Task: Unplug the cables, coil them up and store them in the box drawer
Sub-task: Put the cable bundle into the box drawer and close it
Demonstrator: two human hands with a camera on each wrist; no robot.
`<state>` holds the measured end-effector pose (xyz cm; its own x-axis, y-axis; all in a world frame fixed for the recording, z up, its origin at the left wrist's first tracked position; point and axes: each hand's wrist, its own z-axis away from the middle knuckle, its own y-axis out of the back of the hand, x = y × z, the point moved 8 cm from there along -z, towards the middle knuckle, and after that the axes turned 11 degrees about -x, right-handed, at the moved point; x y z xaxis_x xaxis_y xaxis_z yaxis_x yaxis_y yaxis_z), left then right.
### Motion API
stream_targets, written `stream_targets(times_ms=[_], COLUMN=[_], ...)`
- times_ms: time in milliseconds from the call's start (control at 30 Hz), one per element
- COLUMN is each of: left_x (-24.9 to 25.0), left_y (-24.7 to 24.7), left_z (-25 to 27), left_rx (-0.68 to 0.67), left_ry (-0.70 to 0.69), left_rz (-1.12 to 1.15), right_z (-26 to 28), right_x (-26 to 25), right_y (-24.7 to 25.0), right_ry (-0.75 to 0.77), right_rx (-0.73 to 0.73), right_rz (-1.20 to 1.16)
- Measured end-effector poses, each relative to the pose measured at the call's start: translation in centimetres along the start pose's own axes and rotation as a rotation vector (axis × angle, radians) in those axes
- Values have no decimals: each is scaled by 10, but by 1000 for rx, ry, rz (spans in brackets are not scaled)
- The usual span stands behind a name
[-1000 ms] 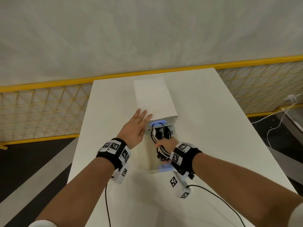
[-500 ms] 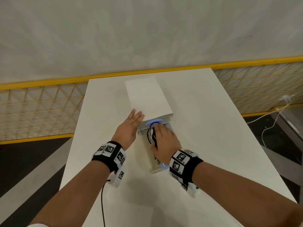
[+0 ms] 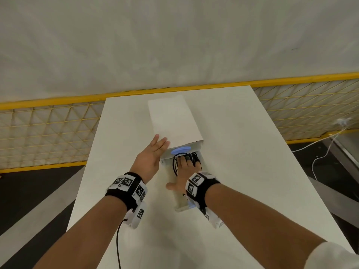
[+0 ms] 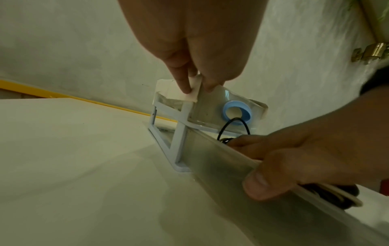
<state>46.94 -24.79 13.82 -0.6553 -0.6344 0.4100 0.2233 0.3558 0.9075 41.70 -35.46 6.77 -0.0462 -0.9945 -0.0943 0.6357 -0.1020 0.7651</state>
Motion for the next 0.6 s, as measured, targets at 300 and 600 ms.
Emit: stream_targets(times_ms=[300, 600], left_x=[1, -1], left_y=[0, -3], left_z=[0, 0], left_rx=[-9, 12], left_ry=[40, 40], left_rz=[22, 25], right_z=[49, 34], right_x=[19, 36], right_y=[24, 56], right_ry=[165, 145], right_rx=[767, 704], right_rz=[-315, -260])
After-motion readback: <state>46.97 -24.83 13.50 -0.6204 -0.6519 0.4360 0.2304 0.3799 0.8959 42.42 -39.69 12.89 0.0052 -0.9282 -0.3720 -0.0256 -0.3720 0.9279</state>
